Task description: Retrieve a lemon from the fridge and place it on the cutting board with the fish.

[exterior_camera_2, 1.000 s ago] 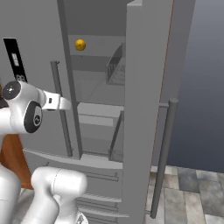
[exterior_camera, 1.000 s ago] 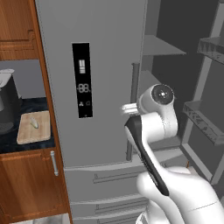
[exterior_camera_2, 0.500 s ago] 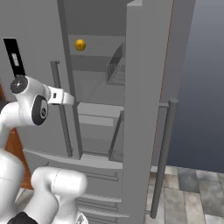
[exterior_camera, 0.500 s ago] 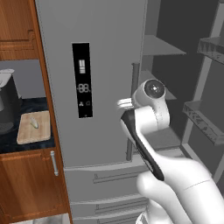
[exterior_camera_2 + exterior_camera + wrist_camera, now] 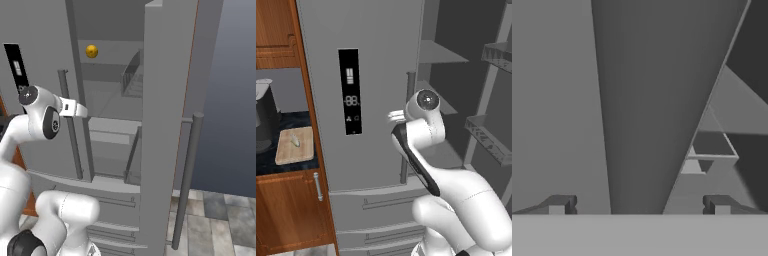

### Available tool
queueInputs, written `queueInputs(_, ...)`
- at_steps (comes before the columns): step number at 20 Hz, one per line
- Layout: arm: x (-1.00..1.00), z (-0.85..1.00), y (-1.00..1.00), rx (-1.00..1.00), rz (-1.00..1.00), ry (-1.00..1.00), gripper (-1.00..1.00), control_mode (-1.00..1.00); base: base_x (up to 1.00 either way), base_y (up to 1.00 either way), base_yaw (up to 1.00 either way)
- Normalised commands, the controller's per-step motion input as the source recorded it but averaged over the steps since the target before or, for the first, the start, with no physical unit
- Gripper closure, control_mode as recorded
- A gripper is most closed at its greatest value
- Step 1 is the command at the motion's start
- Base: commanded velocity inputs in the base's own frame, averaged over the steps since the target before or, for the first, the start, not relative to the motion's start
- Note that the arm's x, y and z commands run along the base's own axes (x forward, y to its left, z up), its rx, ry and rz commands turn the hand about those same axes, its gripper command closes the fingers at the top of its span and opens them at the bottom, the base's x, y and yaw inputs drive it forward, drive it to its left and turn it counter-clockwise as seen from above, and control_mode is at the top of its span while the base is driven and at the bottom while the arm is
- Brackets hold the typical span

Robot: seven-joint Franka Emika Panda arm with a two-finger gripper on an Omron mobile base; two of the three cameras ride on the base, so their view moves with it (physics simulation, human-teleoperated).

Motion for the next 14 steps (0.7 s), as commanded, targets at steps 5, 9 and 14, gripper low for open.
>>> queueInputs(5, 0.43, -0.13, 0.00, 0.00, 0.00, -0.09, -1.00, -1.00, 0.00, 0.00, 0.00)
queueInputs(9, 0.36, -0.05, 0.00, 0.00, 0.00, -0.14, -1.00, -1.00, 0.00, 0.00, 0.00)
queueInputs(14, 0.40, -0.04, 0.00, 0.00, 0.00, -0.12, 1.00, -1.00, 0.00, 0.00, 0.00)
